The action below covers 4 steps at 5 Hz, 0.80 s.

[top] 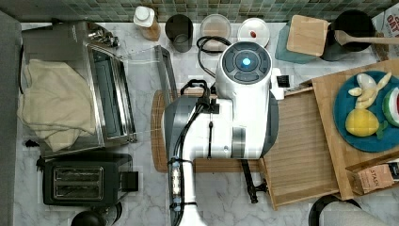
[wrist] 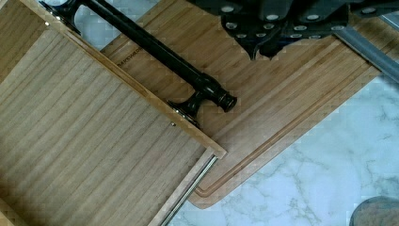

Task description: Close the drawer.

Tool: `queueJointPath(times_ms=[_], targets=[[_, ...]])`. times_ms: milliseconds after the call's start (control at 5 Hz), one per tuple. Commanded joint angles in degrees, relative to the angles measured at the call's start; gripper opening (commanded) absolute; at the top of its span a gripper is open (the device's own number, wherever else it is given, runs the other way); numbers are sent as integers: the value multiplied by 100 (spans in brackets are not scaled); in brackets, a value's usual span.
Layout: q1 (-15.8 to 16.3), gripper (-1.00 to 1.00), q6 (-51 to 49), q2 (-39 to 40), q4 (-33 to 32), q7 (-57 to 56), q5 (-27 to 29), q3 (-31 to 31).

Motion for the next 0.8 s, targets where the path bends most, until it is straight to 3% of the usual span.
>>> queueJointPath(times_ms=[200,400,600,800], targets=[[-103,-100,-39,87,6,-584,366,-34],[-31,-100,789,-346,-882,-1879,297,85],[99,-100,920,-447,-1229,-2579,484,227],[288,-100,1394,-683,-1857,-2818,149,366]])
